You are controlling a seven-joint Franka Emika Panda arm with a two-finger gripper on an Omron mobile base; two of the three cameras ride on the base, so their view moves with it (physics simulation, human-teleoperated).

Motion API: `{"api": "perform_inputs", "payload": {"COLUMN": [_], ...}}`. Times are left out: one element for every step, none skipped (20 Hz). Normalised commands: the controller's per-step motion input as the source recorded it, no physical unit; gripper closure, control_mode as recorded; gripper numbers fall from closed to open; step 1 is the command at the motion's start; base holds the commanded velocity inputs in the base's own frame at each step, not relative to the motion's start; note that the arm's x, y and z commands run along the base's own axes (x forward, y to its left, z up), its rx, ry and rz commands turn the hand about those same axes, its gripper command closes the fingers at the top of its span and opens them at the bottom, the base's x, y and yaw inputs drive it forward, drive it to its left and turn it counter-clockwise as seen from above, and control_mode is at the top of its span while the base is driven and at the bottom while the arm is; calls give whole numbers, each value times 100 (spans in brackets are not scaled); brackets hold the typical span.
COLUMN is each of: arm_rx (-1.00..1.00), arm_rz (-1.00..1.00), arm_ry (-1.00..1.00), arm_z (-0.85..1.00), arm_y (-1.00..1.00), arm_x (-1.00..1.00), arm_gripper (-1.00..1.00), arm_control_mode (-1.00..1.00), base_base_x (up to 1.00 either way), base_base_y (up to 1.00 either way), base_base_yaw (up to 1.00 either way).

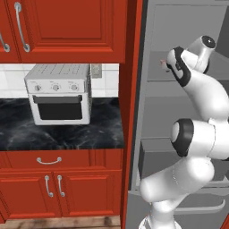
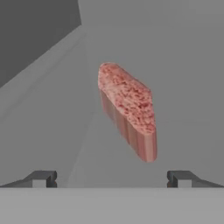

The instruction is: Take the cheese, steak, and squash from the fridge and place them on the plate on the dining counter to create an appetizer plate.

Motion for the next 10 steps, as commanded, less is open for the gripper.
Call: {"api": "perform_inputs", "payload": {"arm_rx": [0,0,0,0,0,0,0,0,0,0], "arm_rz": [2,2,2,2,2,2,2,2,2,2], "arm_ry": [0,0,0,0,0,0,0,0,0,0], "arm_z": [-17,-16,-16,-16,-15,-14,-14,-16,-16,-16], "arm_y": [-2,-4,-5,-6,-8,-7,-9,-9,-10,-10], "arm_x": [56,58,56,57,56,56,53,51,50,47], "arm_gripper": [-100,-100,-100,-100,-100,-100,-100,-100,-100,-100], "arm_control_mode": [-100,-100,-100,-100,-100,-100,-100,-100,-100,-100], "base_base_x": [0,0,0,0,0,0,0,0,0,0], "base_base_y": [0,0,0,0,0,0,0,0,0,0], "base_base_yaw": [0,0,0,0,0,0,0,0,0,0]}}
